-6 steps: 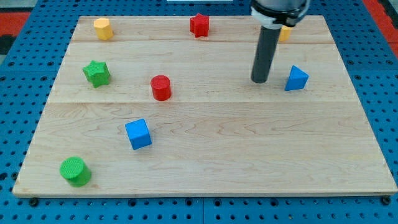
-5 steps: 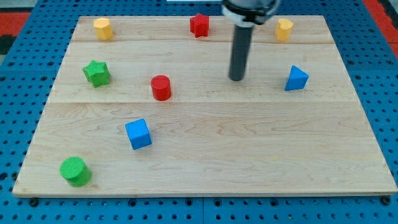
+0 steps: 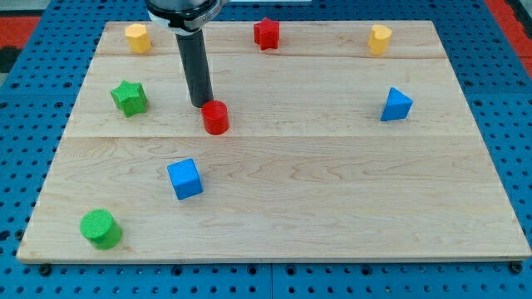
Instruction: Place the red circle to the left of the blue cube
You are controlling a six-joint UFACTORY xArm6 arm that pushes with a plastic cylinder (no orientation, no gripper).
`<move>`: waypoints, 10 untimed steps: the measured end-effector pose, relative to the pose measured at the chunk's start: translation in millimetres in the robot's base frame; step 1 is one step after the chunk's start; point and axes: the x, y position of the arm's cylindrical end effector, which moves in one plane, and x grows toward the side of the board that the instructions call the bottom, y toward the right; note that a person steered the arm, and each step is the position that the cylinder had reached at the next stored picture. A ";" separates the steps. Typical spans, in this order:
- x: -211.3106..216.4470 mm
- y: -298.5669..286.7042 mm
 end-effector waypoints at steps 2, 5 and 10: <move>11.9 10.9; 3.8 63.8; 58.1 6.6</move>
